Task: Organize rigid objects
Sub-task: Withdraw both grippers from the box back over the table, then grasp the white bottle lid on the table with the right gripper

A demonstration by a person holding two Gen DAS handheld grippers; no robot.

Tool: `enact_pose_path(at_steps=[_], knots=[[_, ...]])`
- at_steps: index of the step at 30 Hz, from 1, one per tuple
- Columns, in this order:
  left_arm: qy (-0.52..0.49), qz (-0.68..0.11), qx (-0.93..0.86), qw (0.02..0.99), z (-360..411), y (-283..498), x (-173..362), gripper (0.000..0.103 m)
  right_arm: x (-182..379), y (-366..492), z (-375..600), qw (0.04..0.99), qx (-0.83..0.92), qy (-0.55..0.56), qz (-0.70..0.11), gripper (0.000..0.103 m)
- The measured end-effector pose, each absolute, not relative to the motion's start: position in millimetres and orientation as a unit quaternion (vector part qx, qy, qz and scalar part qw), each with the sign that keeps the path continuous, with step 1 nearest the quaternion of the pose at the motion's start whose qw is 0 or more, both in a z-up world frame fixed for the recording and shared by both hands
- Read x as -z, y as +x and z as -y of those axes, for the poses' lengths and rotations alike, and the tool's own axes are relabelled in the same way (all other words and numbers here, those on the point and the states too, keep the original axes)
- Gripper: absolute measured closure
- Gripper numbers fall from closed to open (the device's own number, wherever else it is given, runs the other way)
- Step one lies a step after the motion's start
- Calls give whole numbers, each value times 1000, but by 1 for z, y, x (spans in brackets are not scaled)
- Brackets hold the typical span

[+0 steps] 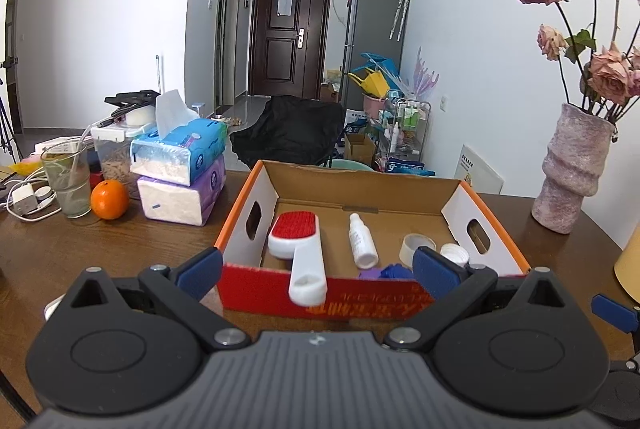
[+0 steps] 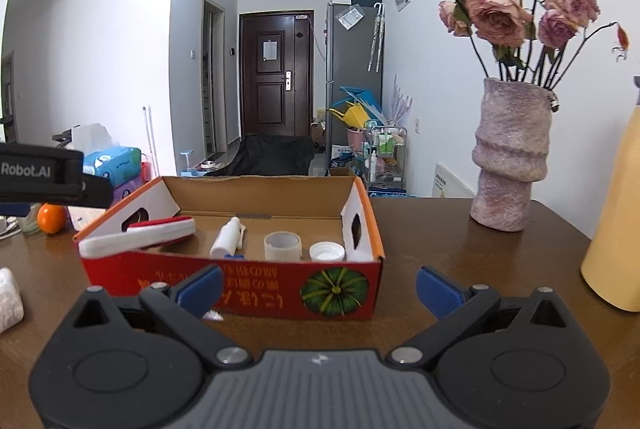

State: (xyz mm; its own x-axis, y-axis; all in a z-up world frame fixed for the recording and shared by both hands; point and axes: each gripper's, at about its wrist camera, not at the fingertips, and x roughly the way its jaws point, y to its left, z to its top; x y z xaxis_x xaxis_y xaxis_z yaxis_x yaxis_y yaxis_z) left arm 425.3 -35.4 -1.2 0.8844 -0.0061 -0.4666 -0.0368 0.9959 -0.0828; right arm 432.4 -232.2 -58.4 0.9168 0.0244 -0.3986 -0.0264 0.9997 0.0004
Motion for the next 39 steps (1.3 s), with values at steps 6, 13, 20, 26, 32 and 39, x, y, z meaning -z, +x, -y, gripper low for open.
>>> enact_pose_path(at_steps=[6,13,20,26,32,39], knots=[[-45,-244,-6,969,37,406,4,0,62,406,233,979,3,-17,-204,0],[-43,-251,-4,967,42,385,11,0,70,376,242,977,22,-18,-211,0],[-45,-260,-2,965,46,362,24,0,87,346,255,973,37,-28,-226,0],[-39,-278,-4,960,54,347,42,0,100,324,276,969,45,-15,-244,0],[-42,-293,-10,955,63,337,56,0,105,305,302,970,51,-12,-238,0],[-37,-306,-14,951,76,334,66,0,111,311,327,964,53,-22,-259,0]])
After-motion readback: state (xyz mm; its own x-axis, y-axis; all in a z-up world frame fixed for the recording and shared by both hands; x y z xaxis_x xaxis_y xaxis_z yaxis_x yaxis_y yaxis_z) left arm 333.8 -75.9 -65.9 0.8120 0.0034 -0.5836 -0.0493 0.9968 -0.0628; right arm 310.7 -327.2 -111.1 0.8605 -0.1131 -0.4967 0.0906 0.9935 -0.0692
